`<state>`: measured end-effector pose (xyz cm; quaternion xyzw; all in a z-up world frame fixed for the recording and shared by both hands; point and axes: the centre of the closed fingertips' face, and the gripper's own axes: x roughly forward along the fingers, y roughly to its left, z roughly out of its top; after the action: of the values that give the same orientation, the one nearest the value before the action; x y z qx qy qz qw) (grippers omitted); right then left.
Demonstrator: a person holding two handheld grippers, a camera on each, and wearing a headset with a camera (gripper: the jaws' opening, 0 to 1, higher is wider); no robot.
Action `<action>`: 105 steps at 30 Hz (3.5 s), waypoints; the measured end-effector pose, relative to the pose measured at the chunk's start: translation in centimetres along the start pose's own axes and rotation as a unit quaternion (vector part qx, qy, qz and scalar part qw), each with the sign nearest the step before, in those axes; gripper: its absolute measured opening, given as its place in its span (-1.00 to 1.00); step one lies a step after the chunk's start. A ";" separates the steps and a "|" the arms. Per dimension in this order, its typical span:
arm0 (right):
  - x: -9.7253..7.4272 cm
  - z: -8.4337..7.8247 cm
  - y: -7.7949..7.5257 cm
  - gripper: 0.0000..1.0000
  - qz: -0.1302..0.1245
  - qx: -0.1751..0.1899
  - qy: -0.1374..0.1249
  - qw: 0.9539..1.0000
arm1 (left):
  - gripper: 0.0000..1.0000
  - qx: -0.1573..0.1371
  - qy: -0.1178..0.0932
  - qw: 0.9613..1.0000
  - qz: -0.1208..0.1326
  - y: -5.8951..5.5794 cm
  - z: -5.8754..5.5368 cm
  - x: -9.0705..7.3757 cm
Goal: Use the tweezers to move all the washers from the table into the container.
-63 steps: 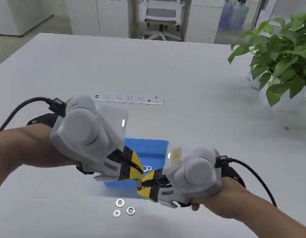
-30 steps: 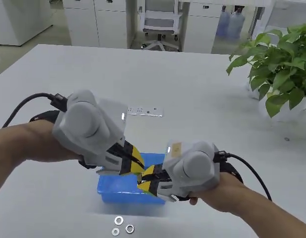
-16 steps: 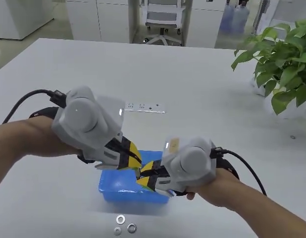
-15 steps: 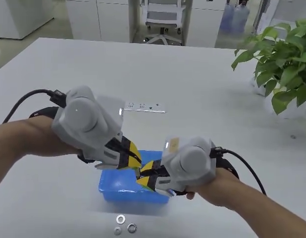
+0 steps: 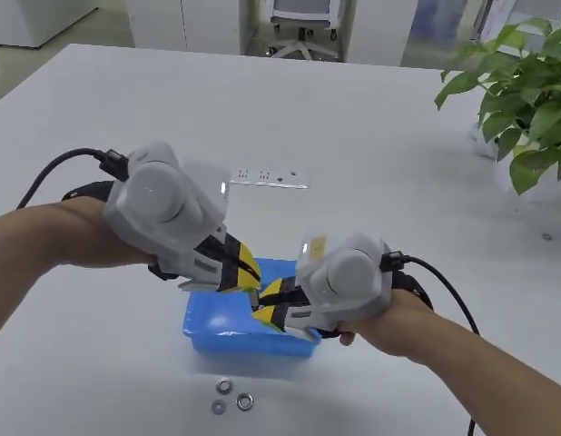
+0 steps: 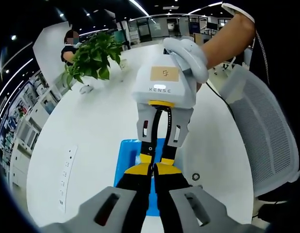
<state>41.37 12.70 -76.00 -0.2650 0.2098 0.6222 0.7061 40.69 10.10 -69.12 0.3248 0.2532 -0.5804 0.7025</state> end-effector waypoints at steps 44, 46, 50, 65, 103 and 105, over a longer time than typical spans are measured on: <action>1.4 -2.1 -0.8 -0.80 0.001 0.005 0.028 1.000 | -0.89 -0.009 0.003 1.000 -0.005 0.8 -1.6 1.8; 1.4 -2.1 -0.9 -0.80 0.001 0.003 0.029 1.000 | -0.89 -0.008 0.004 1.000 -0.004 0.8 -1.7 1.8; 1.4 -2.1 -0.8 -0.79 0.002 0.002 0.030 1.000 | -0.89 -0.008 0.005 1.000 -0.005 0.7 -1.7 1.8; 1.1 -1.6 -0.7 -0.78 -0.001 0.004 0.025 1.000 | -0.89 -0.002 0.006 1.000 0.000 0.6 -1.2 1.3; -1.3 1.6 1.3 -0.73 -0.006 -0.016 -0.015 1.000 | -0.89 0.019 0.008 1.000 0.000 -1.8 1.8 -1.9; -1.5 1.9 1.7 -0.74 -0.003 -0.020 -0.018 1.000 | -0.90 0.020 0.008 1.000 0.000 -2.0 1.9 -2.1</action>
<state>39.40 12.92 -73.84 -0.2683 0.1839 0.6291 0.7060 38.25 9.84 -66.70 0.3438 0.2474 -0.5824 0.6939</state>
